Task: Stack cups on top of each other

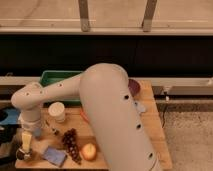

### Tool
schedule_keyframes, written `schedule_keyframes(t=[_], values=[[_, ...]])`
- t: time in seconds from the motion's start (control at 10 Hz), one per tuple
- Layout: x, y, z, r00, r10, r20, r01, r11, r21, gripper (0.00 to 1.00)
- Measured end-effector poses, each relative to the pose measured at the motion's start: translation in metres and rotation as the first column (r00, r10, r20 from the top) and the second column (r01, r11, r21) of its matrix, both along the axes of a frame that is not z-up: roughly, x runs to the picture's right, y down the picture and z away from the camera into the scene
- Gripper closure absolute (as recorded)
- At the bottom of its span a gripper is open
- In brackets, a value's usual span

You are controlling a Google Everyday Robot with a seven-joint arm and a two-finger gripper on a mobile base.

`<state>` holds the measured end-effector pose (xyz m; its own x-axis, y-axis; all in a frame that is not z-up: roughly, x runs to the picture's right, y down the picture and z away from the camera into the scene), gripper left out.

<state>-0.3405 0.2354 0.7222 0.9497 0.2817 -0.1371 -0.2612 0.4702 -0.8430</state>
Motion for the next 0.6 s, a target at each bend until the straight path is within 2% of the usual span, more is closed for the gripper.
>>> schedule_keyframes(t=[0.3,0.6], values=[[-0.0004,0.0038,0.0084,0.999,0.016,-0.04,-0.016,0.9998,-0.01,0.2],[-0.0023,0.0083,0.0121,0.995,0.007,-0.099,-0.008,0.9999,-0.007,0.2]])
